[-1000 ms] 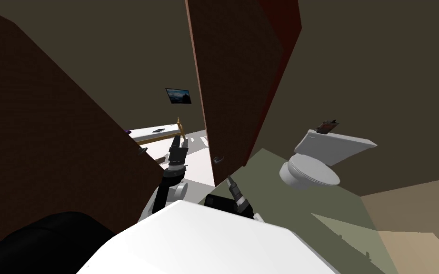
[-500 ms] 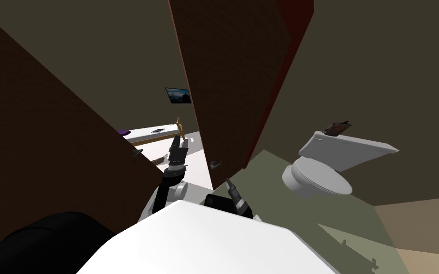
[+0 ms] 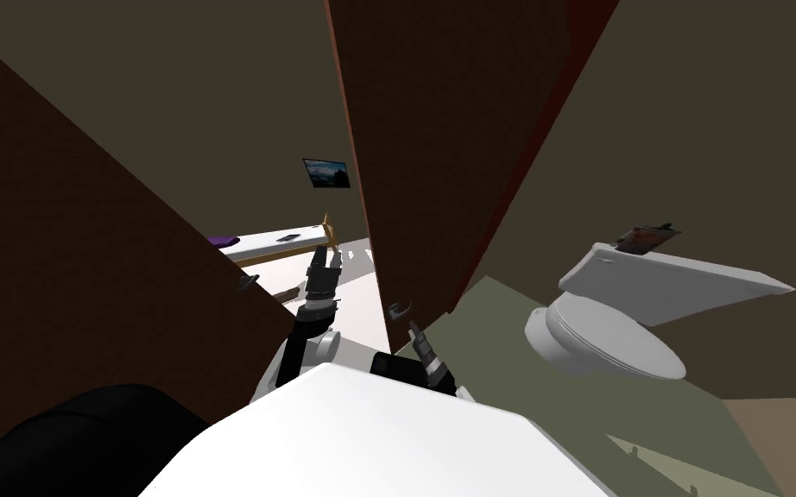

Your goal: Push the door open

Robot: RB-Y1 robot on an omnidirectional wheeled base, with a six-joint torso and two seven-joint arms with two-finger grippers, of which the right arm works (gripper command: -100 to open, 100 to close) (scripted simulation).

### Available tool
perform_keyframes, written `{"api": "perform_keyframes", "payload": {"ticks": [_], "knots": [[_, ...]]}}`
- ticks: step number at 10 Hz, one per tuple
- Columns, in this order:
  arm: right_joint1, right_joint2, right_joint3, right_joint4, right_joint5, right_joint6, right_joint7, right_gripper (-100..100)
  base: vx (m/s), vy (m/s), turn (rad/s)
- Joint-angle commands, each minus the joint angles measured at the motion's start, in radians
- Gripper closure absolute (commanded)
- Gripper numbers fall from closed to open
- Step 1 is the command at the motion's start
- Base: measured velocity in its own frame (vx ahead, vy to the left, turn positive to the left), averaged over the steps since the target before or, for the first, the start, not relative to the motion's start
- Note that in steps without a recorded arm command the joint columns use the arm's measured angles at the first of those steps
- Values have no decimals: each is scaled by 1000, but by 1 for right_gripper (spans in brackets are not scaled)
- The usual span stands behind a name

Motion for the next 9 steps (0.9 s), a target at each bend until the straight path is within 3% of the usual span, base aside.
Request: {"api": "perform_keyframes", "payload": {"ticks": [1, 4, 5, 6, 9], "knots": [[-10, 12, -5, 15, -4, 2, 7, -100, 146, 126, 35], [-24, 29, -11, 37, -9, 5, 16, -100, 156, 115, 38], [-22, 26, -10, 34, -8, 3, 14, -100, 67, 54, 2], [-22, 26, -10, 34, -8, 3, 14, 100, -8, -8, -6], [-22, 26, -10, 34, -8, 3, 14, 100, -22, -18, 1]]}}
